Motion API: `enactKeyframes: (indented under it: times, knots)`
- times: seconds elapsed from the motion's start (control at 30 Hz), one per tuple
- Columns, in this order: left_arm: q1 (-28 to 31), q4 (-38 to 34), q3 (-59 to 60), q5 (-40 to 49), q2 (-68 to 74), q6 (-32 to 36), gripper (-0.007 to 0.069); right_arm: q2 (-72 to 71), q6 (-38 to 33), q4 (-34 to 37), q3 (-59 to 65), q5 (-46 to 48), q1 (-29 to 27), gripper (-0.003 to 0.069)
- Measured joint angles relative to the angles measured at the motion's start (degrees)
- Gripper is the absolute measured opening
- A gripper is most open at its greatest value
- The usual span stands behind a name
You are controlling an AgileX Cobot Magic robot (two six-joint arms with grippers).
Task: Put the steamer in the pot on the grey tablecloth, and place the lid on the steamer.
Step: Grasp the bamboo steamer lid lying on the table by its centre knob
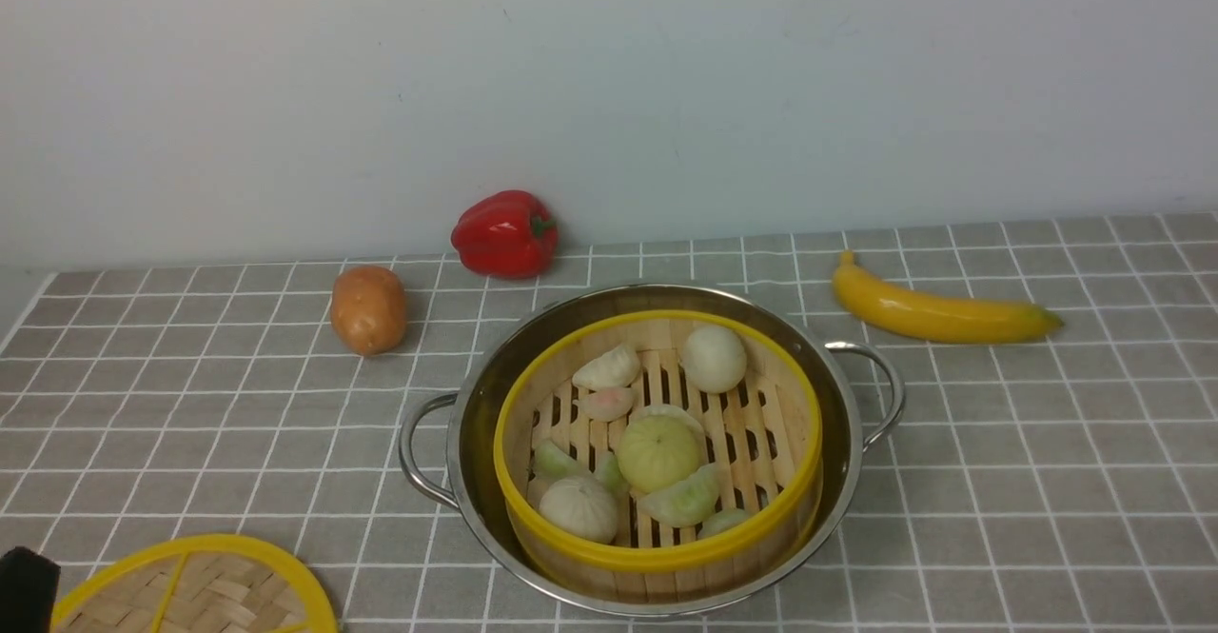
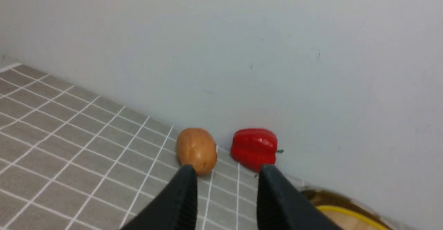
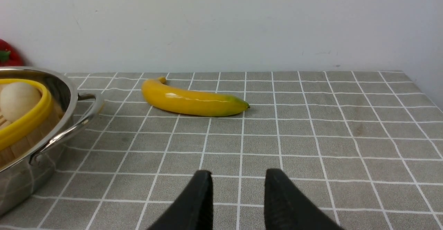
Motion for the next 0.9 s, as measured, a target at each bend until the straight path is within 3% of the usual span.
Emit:
enactKeyframes:
  times: [0.17,0.37,0.4,0.43,0.47,0.5,0.57,0.6,0.67,0.9]
  knots:
    - [0.0,-0.9,-6.9,5.3,0.0,0.2,0.0243,0.0,0.0,0.0,0.0,0.0,0.0,0.0239]
    - [0.0,8.2,-28.0,34.2,8.7,1.9,0.0243,0.0,0.0,0.0,0.0,-0.1,0.0,0.0242]
    - [0.0,13.5,-34.4,45.0,12.8,1.2,0.0243,0.0,0.0,0.0,0.0,-0.1,0.0,0.0242]
    - [0.0,17.0,-37.6,50.7,15.5,0.0,0.0243,0.0,0.0,0.0,0.0,-0.1,0.0,0.0242]
    - [0.0,17.7,-37.6,50.7,16.1,0.0,0.0243,0.0,0.0,0.0,0.0,-0.1,0.0,0.0242]
    - [0.0,24.0,-42.4,59.6,21.4,-2.7,0.0243,0.0,0.0,0.0,0.0,-0.1,0.0,0.0242]
    - [0.0,28.2,-44.5,62.7,24.5,-4.1,0.0243,0.0,0.0,0.0,0.0,-0.1,0.0,0.0242]
    - [0.0,35.9,-47.5,65.3,30.6,-6.2,0.0243,0.0,0.0,0.0,0.0,-0.1,0.0,0.0242]
    - [0.0,40.3,-49.1,65.7,35.8,-7.5,0.0243,0.0,0.0,0.0,0.0,-0.1,0.0,0.0242]
    - [0.0,42.0,-50.4,65.9,58.4,-9.8,0.0243,0.0,0.0,0.0,0.0,-0.1,0.0,0.0242]
